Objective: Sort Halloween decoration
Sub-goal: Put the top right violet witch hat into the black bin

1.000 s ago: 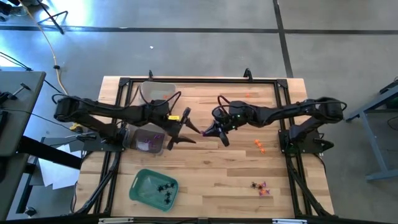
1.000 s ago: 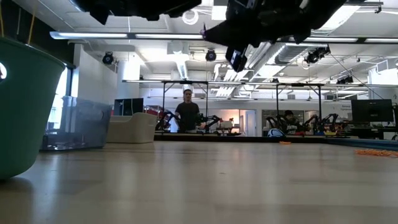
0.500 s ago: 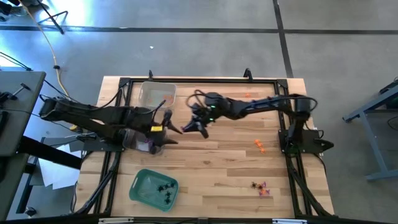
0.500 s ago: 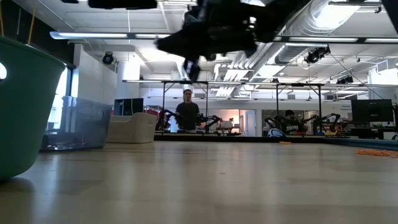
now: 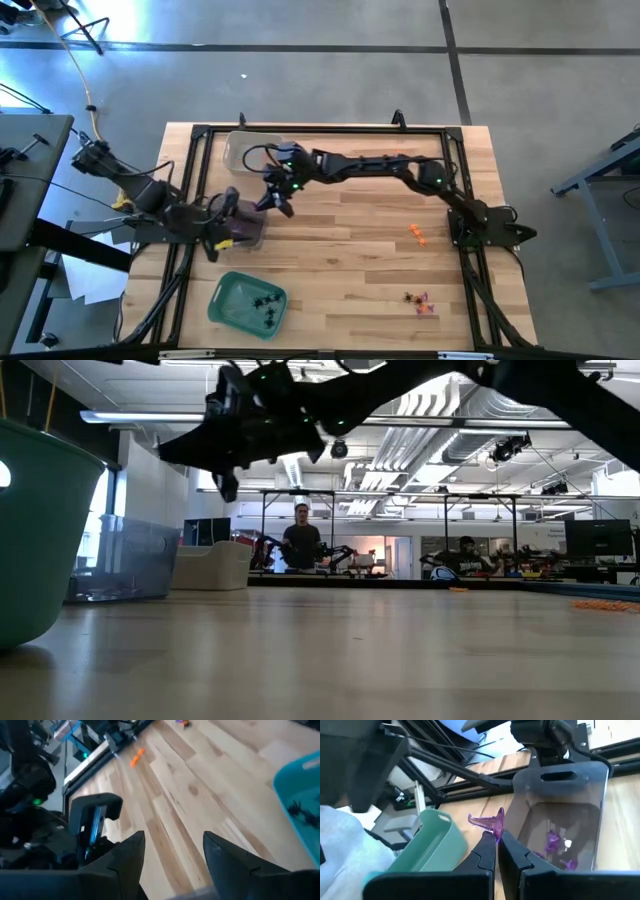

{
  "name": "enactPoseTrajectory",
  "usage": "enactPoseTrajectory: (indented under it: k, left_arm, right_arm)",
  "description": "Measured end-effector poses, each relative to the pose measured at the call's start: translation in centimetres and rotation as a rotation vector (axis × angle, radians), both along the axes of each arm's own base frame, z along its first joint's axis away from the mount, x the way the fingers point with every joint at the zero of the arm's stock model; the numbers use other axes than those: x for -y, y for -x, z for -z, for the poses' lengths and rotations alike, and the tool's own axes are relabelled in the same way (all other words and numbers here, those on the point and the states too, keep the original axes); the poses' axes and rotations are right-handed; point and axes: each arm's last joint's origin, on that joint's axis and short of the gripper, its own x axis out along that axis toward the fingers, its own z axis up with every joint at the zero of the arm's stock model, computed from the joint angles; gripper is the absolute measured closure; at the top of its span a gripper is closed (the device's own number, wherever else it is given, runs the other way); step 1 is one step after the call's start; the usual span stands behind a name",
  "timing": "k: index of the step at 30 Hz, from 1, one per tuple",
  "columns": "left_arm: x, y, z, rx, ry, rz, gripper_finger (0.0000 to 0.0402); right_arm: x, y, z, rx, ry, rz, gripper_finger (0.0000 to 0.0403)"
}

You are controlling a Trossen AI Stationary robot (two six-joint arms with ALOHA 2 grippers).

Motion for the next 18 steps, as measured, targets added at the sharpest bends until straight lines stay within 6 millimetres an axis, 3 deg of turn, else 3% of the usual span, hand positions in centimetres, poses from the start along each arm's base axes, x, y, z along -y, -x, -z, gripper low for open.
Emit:
enactPoseTrajectory:
  k: [10, 14, 18]
  left_arm:
    - [-0.2, 2.8, -0.2, -0.014, -0.029, 0.03, 0.0215]
    - [-0.4, 3.3, -0.3, -0.006, -0.041, 0.056, 0.0216]
    - [-0.5, 3.6, -0.3, -0.011, -0.048, 0.062, 0.0216]
  right_arm:
    - [0.6, -3.0, 2.6, -0.004, -0.033, 0.06, 0.0402]
    - [0.8, -3.2, 3.5, -0.031, -0.028, 0.121, 0.0398]
    - [1.0, -3.2, 3.4, -0.029, -0.028, 0.128, 0.0368]
